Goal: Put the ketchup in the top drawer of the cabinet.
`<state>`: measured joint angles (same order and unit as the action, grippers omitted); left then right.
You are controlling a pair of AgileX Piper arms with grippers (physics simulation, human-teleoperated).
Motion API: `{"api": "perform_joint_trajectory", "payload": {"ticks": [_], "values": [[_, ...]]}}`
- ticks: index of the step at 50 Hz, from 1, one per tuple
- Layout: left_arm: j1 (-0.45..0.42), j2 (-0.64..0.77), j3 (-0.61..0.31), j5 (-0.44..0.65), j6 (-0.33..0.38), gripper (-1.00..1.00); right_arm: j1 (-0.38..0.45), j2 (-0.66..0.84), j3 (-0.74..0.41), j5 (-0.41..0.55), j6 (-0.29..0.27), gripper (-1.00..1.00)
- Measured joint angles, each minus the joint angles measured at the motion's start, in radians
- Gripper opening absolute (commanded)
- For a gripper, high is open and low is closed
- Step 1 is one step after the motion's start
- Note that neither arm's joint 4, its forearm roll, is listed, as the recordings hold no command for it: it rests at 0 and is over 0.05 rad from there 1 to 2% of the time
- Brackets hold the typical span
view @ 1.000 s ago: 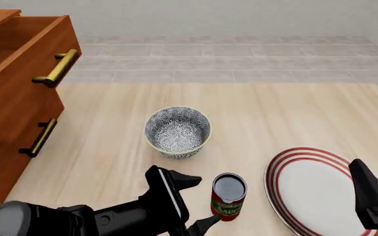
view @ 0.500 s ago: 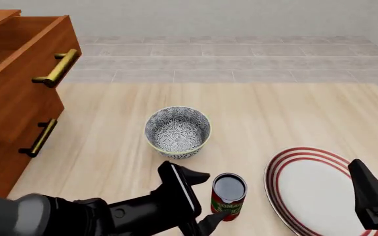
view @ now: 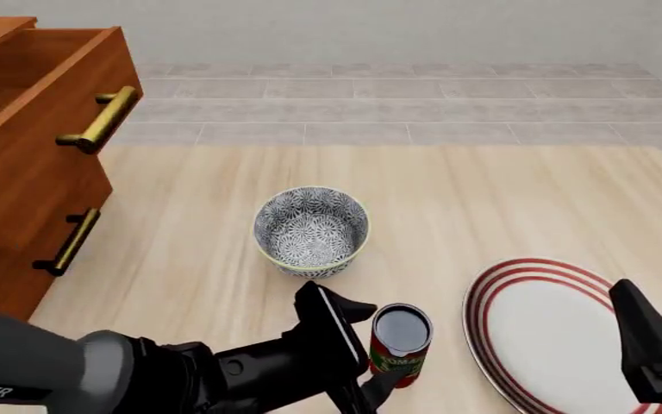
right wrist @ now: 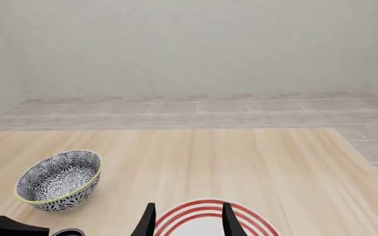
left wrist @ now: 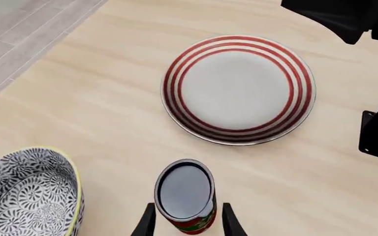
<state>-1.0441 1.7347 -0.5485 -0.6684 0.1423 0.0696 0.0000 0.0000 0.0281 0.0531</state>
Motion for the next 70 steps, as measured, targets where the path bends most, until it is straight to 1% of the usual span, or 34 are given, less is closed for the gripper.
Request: {"api": "perform_joint_trajectory", "payload": {"ticks": [41, 60, 61, 70], "values": [[-0.005, 0.110, -0.098, 0.030, -0.029, 1.00, 0.013, 0.000, 0.000, 0.007, -0.001, 1.00], [-0.011, 0.126, -0.110, 0.027, -0.037, 1.00, 0.015, 0.000, 0.000, 0.007, -0.002, 1.00], [-0.009, 0.125, -0.109, 0.026, -0.035, -1.00, 0.015, 0.000, 0.000, 0.007, -0.002, 1.00], [0.020, 0.107, -0.097, 0.017, -0.036, -1.00, 0.016, 0.000, 0.000, 0.008, -0.003, 1.00]]}}
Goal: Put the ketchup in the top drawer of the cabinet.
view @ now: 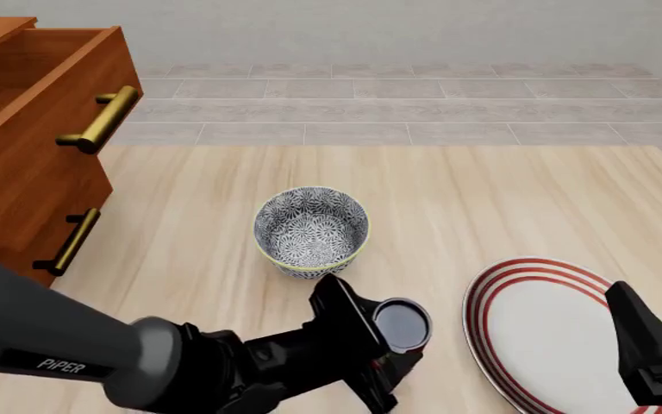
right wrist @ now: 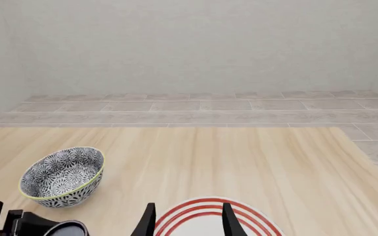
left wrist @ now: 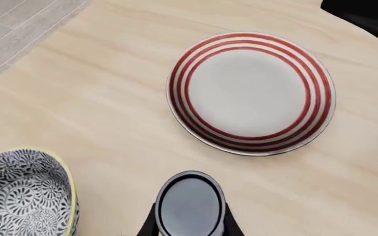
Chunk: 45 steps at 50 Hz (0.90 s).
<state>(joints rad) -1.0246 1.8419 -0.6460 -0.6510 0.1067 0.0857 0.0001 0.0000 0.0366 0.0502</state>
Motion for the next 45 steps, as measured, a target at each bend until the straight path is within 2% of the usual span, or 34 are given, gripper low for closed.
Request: {"api": "perform_joint_trajectory", "payload": {"ticks": [14, 24, 45], "values": [[0.026, -0.082, 0.028, 0.020, -0.014, -1.00, 0.001, 0.000, 0.000, 0.002, -0.001, 1.00], [0.038, -0.203, 0.072, 0.035, -0.035, -1.00, 0.004, 0.000, 0.000, 0.005, -0.001, 1.00], [0.184, -0.558, 0.172, 0.135, -0.046, -1.00, 0.008, 0.000, 0.000, 0.006, -0.003, 1.00]]}}
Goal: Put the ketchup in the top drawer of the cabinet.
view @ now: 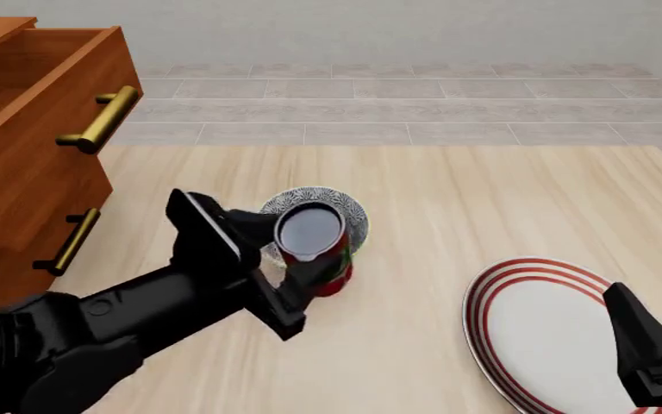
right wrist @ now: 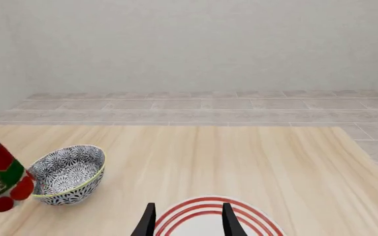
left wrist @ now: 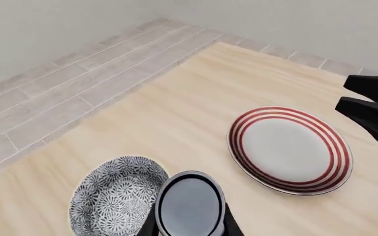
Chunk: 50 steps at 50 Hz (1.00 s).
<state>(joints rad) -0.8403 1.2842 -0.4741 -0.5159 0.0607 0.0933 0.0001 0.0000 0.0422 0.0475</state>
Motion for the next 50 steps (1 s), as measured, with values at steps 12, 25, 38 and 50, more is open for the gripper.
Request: {"api": "perform_joint_trajectory", "payload": {"ticks": [12, 25, 38, 50], "values": [[0.105, -0.160, 0.059, 0.068, 0.065, -1.00, 0.001, 0.000, 0.000, -0.001, -0.001, 1.00], [0.172, -0.326, 0.067, 0.205, 0.115, -1.00, 0.000, 0.000, 0.000, 0.000, -0.003, 1.00], [0.253, -0.483, -0.013, 0.411, 0.102, -1.00, -0.001, 0.000, 0.000, 0.004, -0.004, 1.00], [0.305, -0.550, -0.122, 0.583, 0.120, -1.00, 0.005, 0.000, 0.000, 0.005, -0.010, 1.00]]}}
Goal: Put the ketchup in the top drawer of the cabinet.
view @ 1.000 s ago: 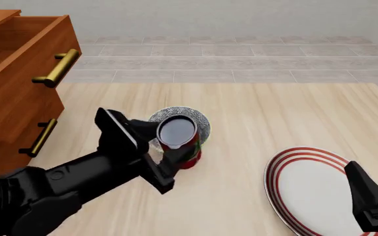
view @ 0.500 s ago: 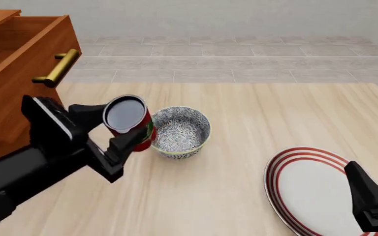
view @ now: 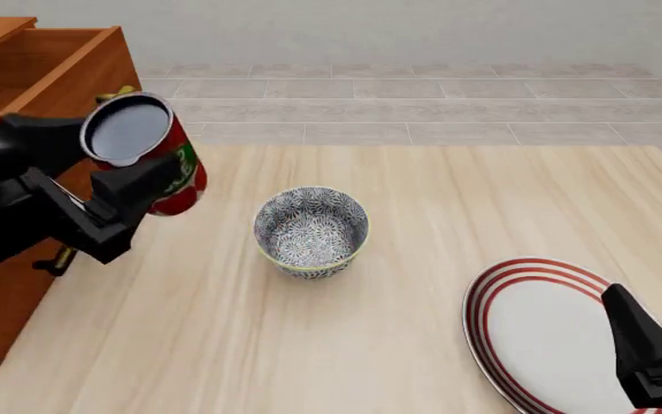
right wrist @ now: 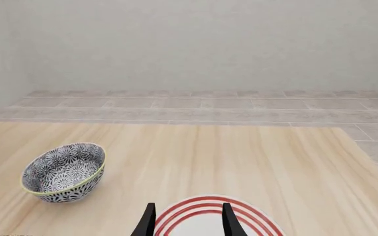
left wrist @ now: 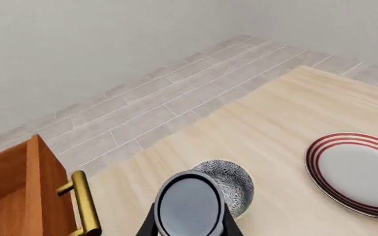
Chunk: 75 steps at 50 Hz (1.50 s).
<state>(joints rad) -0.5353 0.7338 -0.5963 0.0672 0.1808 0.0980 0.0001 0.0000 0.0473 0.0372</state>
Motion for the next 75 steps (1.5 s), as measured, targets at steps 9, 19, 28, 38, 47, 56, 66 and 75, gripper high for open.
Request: {"api": "perform_joint_trajectory", "payload": {"ticks": [9, 19, 28, 38, 47, 56, 66, 75], "values": [[0.035, 0.010, -0.098, 0.093, 0.003, -1.00, 0.002, 0.000, 0.000, 0.002, -0.002, 1.00], [0.082, 0.058, -0.192, 0.173, -0.041, -1.00, 0.001, 0.000, 0.000, 0.002, -0.002, 1.00], [0.139, 0.088, -0.238, 0.221, -0.107, -1.00, -0.005, 0.000, 0.000, 0.001, -0.001, 1.00], [0.215, 0.105, -0.279, 0.260, -0.111, -1.00, -0.008, 0.000, 0.000, 0.001, -0.004, 1.00], [0.285, 0.122, -0.326, 0.289, -0.105, -1.00, -0.014, 0.000, 0.000, 0.001, -0.005, 1.00], [0.350, 0.129, -0.385, 0.332, -0.116, -1.00, -0.014, 0.000, 0.000, 0.003, -0.006, 1.00], [0.395, 0.127, -0.432, 0.376, -0.106, -1.00, -0.014, 0.000, 0.000, 0.005, -0.007, 1.00], [0.427, 0.128, -0.463, 0.408, -0.091, -1.00, -0.014, 0.000, 0.000, 0.006, -0.008, 1.00]]}}
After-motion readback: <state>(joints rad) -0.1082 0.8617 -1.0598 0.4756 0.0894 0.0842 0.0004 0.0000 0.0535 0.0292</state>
